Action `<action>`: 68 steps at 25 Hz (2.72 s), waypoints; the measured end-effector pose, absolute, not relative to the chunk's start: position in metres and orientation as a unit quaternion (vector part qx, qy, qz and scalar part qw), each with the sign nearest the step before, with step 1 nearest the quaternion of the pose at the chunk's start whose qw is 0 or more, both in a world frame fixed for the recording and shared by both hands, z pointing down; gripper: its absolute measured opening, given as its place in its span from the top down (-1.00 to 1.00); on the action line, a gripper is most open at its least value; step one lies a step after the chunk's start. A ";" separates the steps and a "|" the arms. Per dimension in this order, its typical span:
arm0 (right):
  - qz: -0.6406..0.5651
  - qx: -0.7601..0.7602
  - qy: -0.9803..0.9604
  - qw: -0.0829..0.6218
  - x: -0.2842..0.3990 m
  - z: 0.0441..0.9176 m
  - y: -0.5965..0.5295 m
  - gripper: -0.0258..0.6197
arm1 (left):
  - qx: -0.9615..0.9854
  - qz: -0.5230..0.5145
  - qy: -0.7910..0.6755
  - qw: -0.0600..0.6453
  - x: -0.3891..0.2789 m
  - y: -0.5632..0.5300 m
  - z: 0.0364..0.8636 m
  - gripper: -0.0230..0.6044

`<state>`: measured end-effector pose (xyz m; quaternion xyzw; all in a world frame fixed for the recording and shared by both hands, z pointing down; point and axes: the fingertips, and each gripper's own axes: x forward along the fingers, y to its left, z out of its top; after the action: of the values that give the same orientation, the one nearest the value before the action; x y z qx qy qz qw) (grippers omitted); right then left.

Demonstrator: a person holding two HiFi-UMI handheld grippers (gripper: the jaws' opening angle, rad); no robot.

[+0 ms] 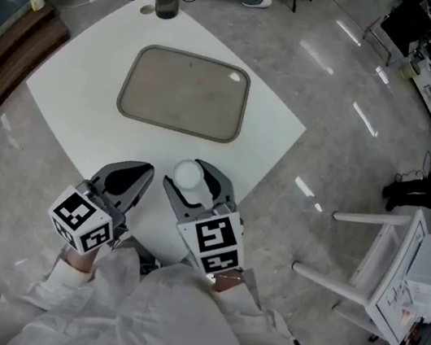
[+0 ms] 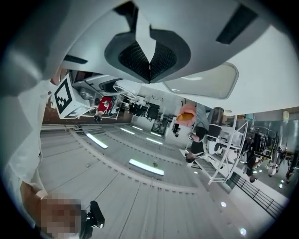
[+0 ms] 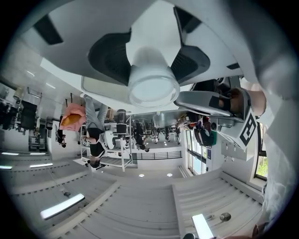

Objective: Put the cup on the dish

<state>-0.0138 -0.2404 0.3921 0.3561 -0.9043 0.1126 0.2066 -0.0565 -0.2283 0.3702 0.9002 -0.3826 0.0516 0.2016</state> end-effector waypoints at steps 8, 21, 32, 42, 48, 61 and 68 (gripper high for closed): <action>0.104 0.387 -0.892 0.209 -0.032 0.393 -0.324 0.11 | 0.918 0.061 -0.346 0.185 -0.072 -0.316 0.373 0.90; 0.088 0.408 -0.881 0.223 -0.046 0.428 -0.446 0.11 | 0.923 0.067 -0.333 0.183 -0.081 -0.432 0.404 0.90; 0.106 0.403 -0.879 0.233 -0.059 0.479 -0.502 0.11 | 0.912 0.079 -0.335 0.223 -0.088 -0.476 0.455 0.90; 0.126 0.400 -0.874 0.244 -0.059 0.510 -0.511 0.11 | 0.905 0.092 -0.333 0.249 -0.087 -0.485 0.484 0.90; 0.125 0.403 -0.874 0.241 -0.058 0.519 -0.514 0.11 | 0.901 0.092 -0.333 0.262 -0.086 -0.487 0.496 0.90; 0.121 0.425 -0.867 0.229 -0.056 0.523 -0.518 0.11 | 0.900 0.092 -0.333 0.266 -0.087 -0.487 0.498 0.90; 0.133 0.428 -0.865 0.225 -0.055 0.524 -0.519 0.11 | 0.896 0.099 -0.338 0.269 -0.091 -0.483 0.499 0.90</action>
<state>-0.0554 -0.5189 0.5239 0.4279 -0.8653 0.1327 0.2248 -0.0915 -0.4829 0.4994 0.8963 -0.3384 0.0988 0.2689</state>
